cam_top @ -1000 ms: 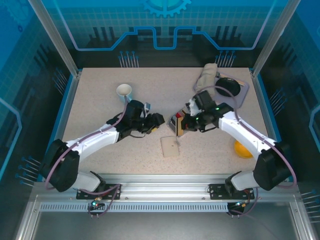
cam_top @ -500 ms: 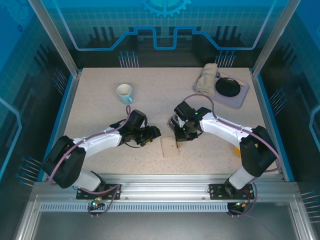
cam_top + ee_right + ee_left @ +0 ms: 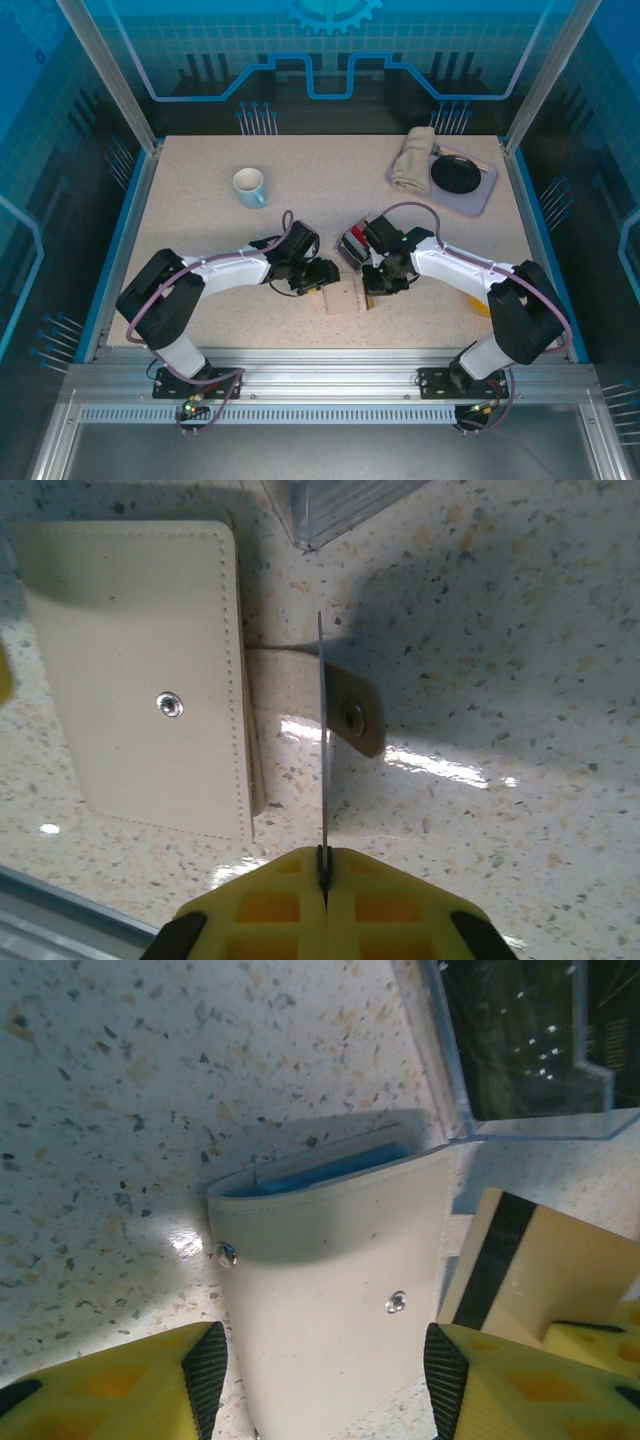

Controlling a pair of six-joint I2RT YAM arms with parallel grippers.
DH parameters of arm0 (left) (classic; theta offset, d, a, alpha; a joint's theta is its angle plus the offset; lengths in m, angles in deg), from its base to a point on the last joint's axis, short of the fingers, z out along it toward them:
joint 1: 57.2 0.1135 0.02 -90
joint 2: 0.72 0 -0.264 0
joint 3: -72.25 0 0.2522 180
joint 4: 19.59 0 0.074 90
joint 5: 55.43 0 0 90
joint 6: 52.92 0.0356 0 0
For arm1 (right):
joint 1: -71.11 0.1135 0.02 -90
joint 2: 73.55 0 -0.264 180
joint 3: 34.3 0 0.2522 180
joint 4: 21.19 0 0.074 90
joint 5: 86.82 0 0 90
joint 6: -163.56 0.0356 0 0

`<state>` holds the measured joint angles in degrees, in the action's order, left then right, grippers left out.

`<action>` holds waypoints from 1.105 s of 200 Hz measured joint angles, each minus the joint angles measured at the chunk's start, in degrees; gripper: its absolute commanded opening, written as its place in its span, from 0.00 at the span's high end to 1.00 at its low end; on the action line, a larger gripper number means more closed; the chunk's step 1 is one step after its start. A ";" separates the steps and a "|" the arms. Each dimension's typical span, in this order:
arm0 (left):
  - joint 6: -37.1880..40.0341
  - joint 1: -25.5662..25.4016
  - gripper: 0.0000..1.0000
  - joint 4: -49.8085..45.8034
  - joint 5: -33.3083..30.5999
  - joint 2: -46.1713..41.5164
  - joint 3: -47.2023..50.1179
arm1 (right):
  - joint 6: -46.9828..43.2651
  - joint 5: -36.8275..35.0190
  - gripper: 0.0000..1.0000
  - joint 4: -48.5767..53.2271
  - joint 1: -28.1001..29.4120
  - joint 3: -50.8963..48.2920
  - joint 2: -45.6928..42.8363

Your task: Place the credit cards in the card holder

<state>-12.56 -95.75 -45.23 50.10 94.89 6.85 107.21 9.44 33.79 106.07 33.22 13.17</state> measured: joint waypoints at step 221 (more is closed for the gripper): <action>6.62 -4.00 0.38 -0.39 4.31 6.69 -4.59 | 0.83 18.49 1.00 -7.87 -8.35 -6.97 -3.43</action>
<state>-5.94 -99.75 -45.63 54.41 101.58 2.26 108.04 27.93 25.92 97.72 26.25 9.74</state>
